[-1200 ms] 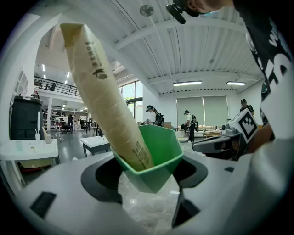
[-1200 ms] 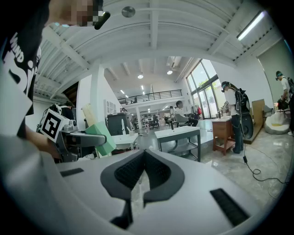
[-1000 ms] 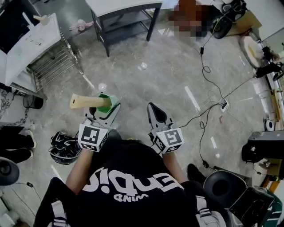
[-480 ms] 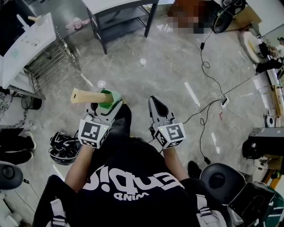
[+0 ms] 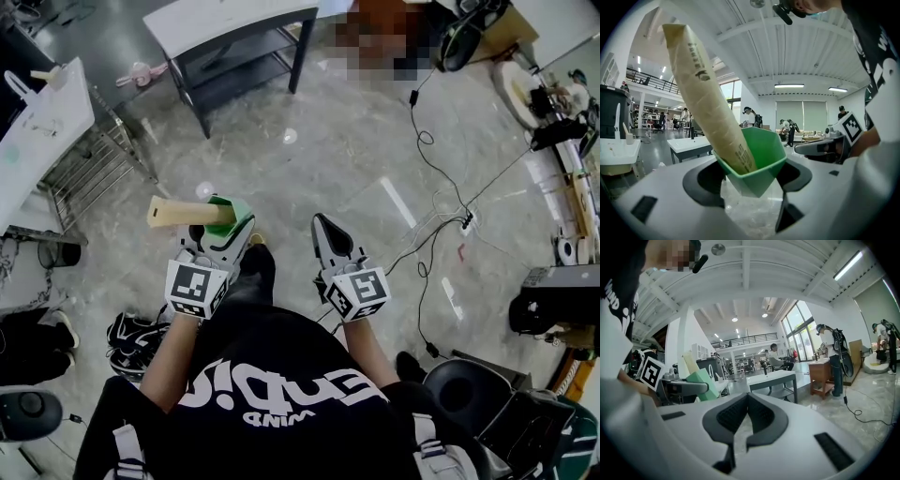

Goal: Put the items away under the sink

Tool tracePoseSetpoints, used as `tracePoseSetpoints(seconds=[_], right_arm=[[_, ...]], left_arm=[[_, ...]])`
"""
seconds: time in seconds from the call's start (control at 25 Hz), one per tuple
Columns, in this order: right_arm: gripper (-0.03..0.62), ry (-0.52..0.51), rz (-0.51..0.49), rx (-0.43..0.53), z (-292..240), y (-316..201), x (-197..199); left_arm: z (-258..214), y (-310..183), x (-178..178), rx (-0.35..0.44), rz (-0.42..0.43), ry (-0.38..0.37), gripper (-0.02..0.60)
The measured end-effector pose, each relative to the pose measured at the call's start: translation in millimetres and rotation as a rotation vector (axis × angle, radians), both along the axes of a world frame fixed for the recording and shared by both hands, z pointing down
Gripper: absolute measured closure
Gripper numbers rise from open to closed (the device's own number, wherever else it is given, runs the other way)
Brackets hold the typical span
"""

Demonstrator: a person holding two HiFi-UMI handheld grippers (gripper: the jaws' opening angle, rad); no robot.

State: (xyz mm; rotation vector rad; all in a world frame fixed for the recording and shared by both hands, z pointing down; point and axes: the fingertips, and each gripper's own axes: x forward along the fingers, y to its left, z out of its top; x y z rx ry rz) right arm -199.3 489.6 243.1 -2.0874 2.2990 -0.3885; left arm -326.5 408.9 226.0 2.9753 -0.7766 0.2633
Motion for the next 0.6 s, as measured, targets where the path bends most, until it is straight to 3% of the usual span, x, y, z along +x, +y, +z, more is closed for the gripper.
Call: tracePoseSetpoints(seconds=[0.6], right_arm=[[0.576, 0.021, -0.003, -0.023, -23.2, -157.6, 59.3]], left_arm=[[-14.6, -160.9, 55.3, -0.025, 0.001, -0.011, 0.249]])
